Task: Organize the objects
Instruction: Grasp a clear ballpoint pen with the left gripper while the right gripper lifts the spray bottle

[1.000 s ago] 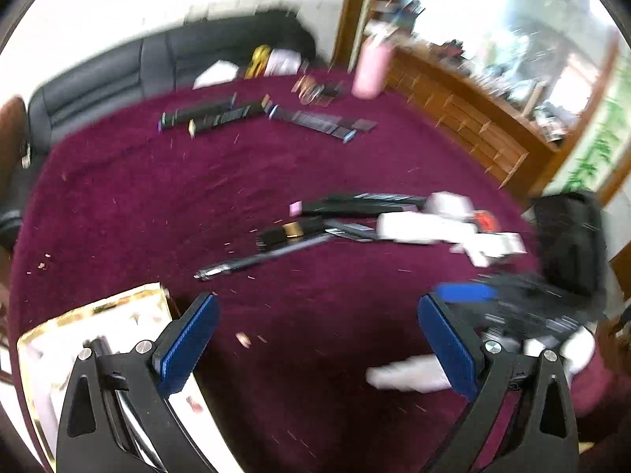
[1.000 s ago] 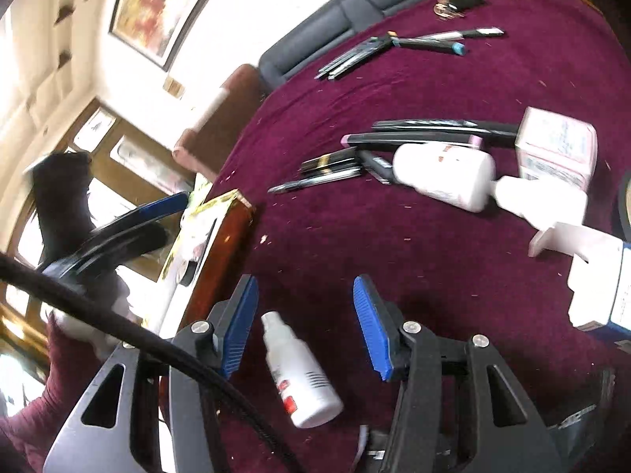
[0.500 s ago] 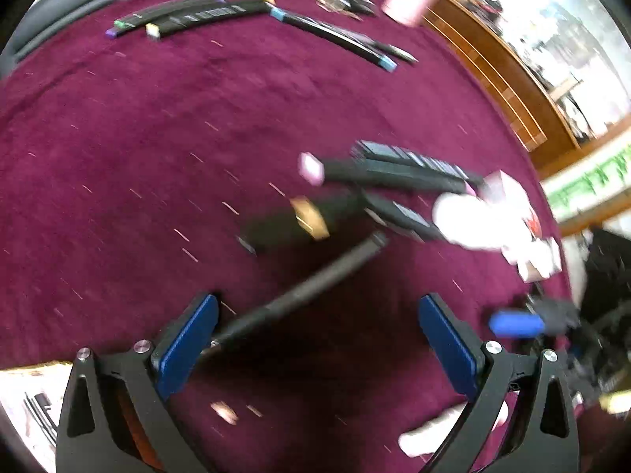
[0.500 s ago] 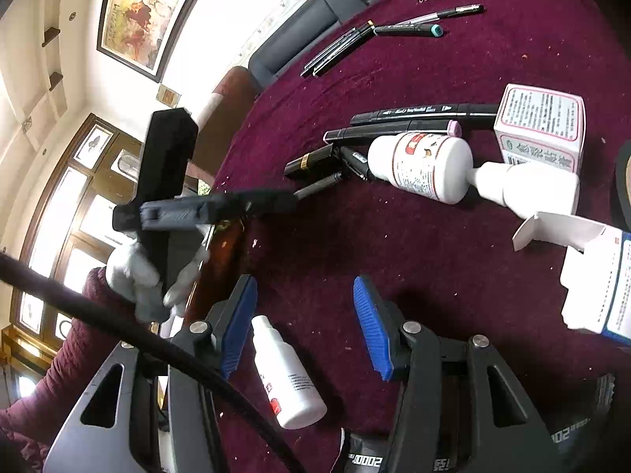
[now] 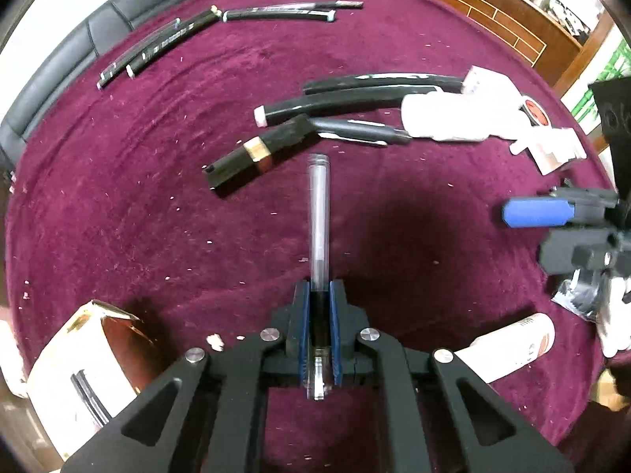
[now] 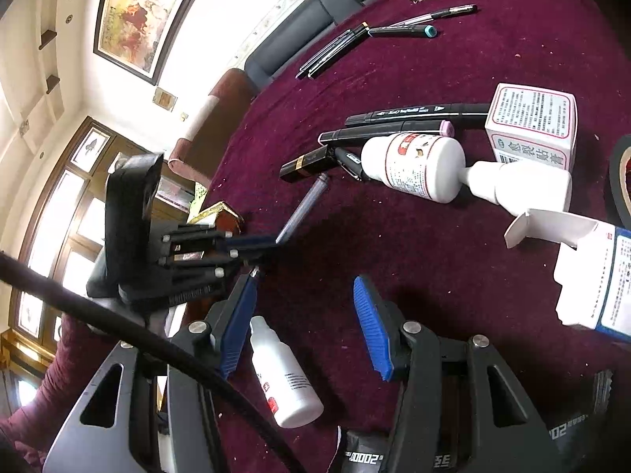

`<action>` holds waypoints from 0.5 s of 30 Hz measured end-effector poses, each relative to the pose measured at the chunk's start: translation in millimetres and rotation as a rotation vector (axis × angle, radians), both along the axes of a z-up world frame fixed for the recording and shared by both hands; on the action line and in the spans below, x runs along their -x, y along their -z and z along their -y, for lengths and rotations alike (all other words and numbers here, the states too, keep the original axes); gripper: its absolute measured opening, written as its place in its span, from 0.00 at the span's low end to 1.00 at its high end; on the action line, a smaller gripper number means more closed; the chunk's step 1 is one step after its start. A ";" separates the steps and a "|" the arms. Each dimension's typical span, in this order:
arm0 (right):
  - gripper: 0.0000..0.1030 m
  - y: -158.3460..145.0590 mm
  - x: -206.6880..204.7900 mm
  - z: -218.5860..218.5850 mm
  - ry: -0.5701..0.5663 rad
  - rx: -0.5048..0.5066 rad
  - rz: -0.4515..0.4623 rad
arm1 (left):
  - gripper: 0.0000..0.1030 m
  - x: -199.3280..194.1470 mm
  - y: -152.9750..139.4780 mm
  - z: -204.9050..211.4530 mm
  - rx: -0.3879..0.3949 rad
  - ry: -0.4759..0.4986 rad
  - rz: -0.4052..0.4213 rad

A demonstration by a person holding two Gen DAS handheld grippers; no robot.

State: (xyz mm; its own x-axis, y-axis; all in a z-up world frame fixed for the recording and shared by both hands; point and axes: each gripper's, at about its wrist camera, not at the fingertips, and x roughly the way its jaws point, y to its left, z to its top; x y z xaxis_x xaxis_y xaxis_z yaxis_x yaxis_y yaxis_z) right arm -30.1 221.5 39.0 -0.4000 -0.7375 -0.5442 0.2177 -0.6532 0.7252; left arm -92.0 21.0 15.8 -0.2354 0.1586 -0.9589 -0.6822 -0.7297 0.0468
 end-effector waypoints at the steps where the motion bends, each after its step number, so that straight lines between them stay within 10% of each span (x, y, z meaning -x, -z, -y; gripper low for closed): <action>1: 0.49 -0.2 0.0 -0.4 0.005 -0.007 -0.003 | 0.06 -10.5 0.5 -6.7 0.036 0.024 -0.041; 11: 0.49 -0.7 -4.3 0.5 0.022 -0.061 -0.025 | 0.05 -43.8 1.3 -25.1 0.186 0.034 -0.283; 15: 0.49 -7.4 -9.8 6.8 0.006 -0.091 -0.051 | 0.06 -38.9 -11.0 -10.6 0.011 -0.045 -0.196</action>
State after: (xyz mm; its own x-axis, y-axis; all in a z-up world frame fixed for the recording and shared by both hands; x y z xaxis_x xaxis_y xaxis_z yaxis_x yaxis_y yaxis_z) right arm -20.4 214.7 46.4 -0.4332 -0.6833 -0.5877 0.2491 -0.7175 0.6505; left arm -53.1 31.6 26.8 -0.4242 0.1331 -0.8957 -0.6261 -0.7578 0.1839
